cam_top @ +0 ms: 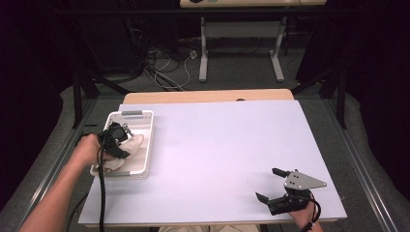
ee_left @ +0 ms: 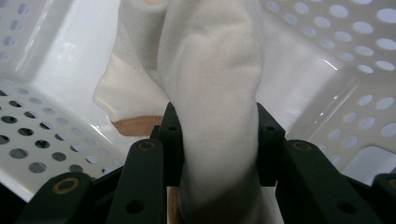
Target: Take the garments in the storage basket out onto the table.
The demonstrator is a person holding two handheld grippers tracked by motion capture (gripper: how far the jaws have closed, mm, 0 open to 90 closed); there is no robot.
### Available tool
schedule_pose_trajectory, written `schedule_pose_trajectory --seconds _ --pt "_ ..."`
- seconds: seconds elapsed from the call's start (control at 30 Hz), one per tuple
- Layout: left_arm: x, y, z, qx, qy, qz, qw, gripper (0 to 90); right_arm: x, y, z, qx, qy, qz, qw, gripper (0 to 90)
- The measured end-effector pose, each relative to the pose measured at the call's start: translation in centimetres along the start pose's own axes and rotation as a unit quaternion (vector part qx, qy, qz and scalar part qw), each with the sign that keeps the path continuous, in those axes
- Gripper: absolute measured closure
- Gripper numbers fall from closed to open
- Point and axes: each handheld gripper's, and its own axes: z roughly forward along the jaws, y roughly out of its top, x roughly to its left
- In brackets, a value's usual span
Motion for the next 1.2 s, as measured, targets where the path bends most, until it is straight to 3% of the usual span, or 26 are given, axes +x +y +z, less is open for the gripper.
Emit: schedule_pose_trajectory --seconds 1.2 --pt "0.5 0.5 -4.9 -0.028 0.027 0.051 0.9979 64.6 0.0 0.0 0.1 0.002 0.001 0.000 1.0000 0.0"
